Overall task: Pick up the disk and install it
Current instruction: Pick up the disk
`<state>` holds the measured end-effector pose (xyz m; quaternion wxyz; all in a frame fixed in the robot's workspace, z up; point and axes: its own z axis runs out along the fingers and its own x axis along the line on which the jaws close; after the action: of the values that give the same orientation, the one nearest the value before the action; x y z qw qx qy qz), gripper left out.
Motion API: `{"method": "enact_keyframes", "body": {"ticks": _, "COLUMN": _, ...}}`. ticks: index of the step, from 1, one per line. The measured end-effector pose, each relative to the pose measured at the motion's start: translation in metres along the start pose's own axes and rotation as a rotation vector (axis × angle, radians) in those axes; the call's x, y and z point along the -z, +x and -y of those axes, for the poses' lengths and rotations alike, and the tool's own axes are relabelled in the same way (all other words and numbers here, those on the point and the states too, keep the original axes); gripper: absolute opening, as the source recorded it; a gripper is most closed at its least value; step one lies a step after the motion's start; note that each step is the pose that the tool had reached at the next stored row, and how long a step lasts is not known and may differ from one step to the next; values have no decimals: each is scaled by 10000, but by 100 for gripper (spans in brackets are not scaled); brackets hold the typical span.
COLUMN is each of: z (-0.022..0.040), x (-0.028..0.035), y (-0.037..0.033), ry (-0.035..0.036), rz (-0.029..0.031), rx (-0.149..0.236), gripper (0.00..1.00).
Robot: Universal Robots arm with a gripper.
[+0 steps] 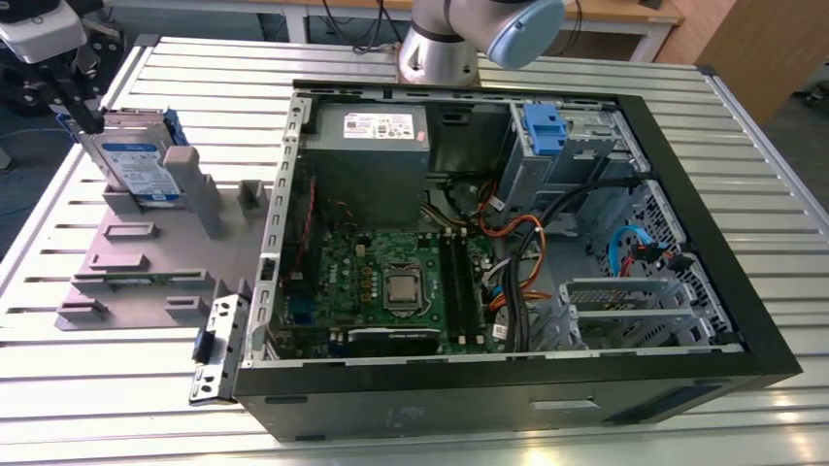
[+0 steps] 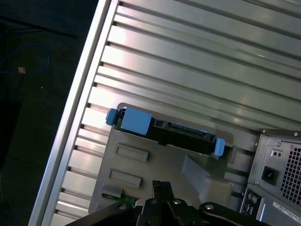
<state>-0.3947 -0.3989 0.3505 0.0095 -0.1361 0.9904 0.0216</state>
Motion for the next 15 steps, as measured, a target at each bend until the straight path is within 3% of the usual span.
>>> {"method": "enact_keyframes", "body": {"ticks": 15, "z": 0, "x": -1, "y": 0, "ry": -18, "rz": -28, "rx": 693, "gripper": 10}}
